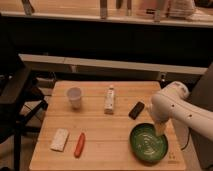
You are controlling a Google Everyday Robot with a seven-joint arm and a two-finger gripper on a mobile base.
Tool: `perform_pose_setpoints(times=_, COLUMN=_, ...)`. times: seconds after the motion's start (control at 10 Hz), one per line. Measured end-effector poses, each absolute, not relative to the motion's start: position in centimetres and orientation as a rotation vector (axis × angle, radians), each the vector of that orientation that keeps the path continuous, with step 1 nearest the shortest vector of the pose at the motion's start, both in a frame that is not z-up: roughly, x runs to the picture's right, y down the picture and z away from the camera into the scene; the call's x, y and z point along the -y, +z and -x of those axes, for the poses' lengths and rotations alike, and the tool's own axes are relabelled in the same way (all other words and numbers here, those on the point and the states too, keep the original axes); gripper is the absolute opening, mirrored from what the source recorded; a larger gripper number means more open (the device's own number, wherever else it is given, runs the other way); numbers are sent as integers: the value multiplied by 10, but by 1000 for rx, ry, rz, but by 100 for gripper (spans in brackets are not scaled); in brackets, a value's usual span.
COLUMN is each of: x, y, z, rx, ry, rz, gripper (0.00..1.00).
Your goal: Drag the ceramic bowl in a circle
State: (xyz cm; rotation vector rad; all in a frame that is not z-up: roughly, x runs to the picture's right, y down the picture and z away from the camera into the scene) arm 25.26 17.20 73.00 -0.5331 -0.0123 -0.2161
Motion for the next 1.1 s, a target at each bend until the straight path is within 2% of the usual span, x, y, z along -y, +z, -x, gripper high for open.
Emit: perform_pose_setpoints(times=1.1, x=-192, y=777, z=-270, rx=66, ry=-210, rz=527, gripper=80)
